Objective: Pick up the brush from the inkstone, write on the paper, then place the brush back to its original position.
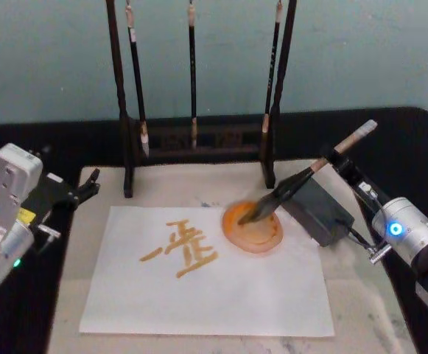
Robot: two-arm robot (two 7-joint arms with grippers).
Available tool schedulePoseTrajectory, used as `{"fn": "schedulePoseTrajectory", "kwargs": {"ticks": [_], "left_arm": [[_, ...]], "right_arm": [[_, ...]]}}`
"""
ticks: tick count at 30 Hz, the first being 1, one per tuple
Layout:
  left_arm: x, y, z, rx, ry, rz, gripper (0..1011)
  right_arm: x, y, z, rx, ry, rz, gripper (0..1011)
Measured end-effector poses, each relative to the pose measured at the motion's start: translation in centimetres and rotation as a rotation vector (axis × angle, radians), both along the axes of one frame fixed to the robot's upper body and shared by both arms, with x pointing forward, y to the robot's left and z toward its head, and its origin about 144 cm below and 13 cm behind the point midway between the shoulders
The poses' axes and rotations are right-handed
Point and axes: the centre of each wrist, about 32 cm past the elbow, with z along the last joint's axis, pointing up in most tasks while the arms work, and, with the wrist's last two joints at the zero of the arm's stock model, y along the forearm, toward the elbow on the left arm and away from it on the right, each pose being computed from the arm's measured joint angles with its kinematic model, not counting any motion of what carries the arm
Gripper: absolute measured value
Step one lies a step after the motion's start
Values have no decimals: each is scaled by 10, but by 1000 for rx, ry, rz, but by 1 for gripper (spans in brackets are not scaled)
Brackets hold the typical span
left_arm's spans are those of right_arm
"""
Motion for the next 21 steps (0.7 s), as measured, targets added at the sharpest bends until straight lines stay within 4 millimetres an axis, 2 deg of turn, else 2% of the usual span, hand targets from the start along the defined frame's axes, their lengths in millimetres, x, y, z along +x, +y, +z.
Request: {"fn": "schedulePoseTrajectory", "kwargs": {"ticks": [21], "left_arm": [[0,0,0,0,0,0,1010]], "right_arm": [[4,4,-8,14,16,-7,174]]}}
